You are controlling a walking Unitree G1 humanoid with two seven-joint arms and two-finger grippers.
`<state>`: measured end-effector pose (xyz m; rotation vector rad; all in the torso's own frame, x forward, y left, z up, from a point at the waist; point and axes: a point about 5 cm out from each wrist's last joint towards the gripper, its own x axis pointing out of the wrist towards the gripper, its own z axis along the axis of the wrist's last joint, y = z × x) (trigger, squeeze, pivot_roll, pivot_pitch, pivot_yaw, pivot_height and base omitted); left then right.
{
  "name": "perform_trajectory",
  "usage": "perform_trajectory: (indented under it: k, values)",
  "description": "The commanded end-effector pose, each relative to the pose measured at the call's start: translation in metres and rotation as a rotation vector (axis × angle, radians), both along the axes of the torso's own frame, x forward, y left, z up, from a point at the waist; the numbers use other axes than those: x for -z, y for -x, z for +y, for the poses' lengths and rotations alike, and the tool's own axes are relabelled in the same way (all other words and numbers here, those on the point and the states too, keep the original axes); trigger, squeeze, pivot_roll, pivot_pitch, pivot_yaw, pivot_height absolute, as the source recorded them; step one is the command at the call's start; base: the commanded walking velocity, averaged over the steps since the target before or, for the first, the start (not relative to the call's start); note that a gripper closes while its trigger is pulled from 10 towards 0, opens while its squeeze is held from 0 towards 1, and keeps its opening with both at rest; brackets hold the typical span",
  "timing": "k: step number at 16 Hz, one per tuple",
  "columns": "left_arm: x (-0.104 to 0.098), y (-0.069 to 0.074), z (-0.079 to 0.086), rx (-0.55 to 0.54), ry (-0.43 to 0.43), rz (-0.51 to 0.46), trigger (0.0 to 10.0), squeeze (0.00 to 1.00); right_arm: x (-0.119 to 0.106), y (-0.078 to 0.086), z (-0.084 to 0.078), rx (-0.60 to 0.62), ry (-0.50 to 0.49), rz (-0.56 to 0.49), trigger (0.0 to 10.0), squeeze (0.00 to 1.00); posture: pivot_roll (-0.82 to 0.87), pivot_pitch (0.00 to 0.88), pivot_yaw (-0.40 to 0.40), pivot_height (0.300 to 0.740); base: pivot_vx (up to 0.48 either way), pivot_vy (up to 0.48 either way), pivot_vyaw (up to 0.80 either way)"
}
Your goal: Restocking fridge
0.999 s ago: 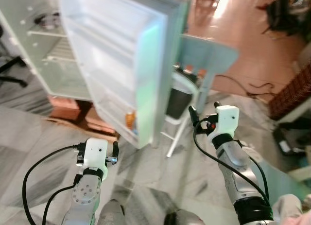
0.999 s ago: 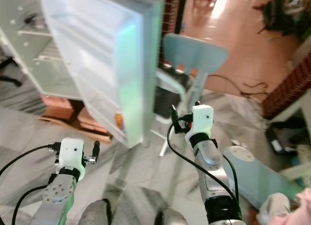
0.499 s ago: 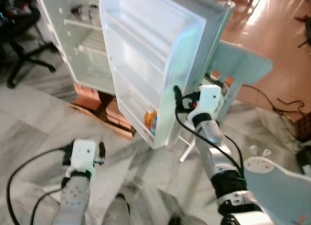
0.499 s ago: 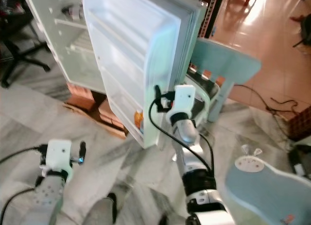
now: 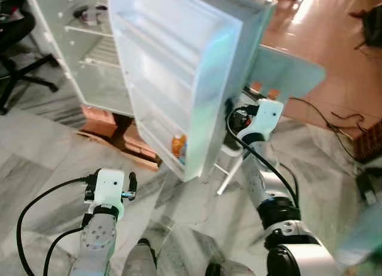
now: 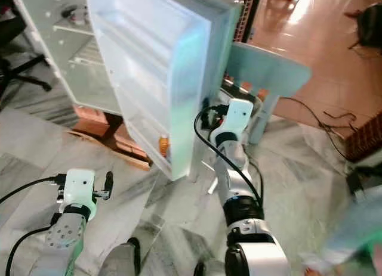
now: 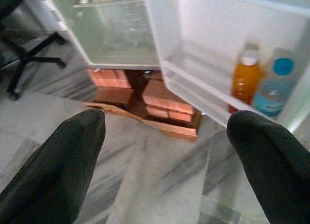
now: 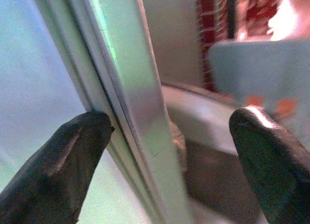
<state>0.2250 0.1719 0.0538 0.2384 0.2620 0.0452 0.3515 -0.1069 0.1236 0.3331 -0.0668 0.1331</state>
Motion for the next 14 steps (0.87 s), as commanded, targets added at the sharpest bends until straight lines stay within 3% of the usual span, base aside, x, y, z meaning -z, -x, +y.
perform_trajectory:
  k: [1,3,5,7,8,9,10,12,13,14]
  values:
    - [0.005,0.000,-0.004,0.027,0.008,0.032,10.0,0.00,-0.039,-0.006,0.038,-0.226,-0.134,-0.139,10.0,0.00,0.21,0.131,-0.050,0.740,0.000,0.000,0.00]
    - [0.006,0.000,-0.006,0.036,0.012,0.034,10.0,0.00,-0.065,0.013,0.065,-0.569,-0.323,-0.256,10.0,0.00,0.22,0.129,-0.054,0.740,0.000,0.000,0.00]
    - [0.006,0.001,-0.005,0.030,0.015,0.034,10.0,0.00,-0.077,0.034,0.074,-0.780,-0.399,-0.302,10.0,0.00,0.22,0.130,-0.061,0.740,0.000,0.000,0.00]
    - [0.007,0.002,-0.004,0.022,0.018,0.036,10.0,0.00,-0.093,0.072,0.067,-1.083,-0.538,-0.356,10.0,0.00,0.22,0.132,-0.064,0.740,0.000,0.000,0.00]
    - [0.007,0.003,-0.004,0.021,0.021,0.036,10.0,0.00,-0.090,0.084,0.060,-1.148,-0.531,-0.341,10.0,0.00,0.22,0.134,-0.065,0.740,0.000,0.000,0.00]
    - [0.007,0.003,-0.003,0.021,0.022,0.037,10.0,0.00,-0.086,0.087,0.058,-1.157,-0.509,-0.319,10.0,0.00,0.21,0.135,-0.065,0.740,0.000,0.000,0.00]
    - [0.002,0.000,-0.004,0.023,0.018,-0.010,10.0,0.00,-0.038,0.090,0.043,-1.053,-0.322,-0.133,10.0,0.00,0.20,0.137,-0.064,0.740,0.000,0.000,0.00]
    - [-0.007,-0.006,-0.007,0.032,-0.001,-0.071,10.0,0.00,-0.005,0.088,0.024,-0.833,-0.174,0.018,10.0,0.00,0.19,0.139,-0.064,0.740,0.000,0.000,0.00]
    - [-0.008,-0.007,-0.007,0.032,-0.003,-0.076,10.0,0.00,0.000,0.089,0.020,-0.796,-0.144,0.039,10.0,0.00,0.18,0.138,-0.066,0.740,0.000,0.000,0.00]
    - [-0.012,-0.011,-0.008,0.023,0.003,-0.104,10.0,0.00,0.007,0.084,0.009,-0.658,-0.074,0.050,10.0,0.00,0.18,0.135,-0.068,0.740,0.000,0.000,0.00]
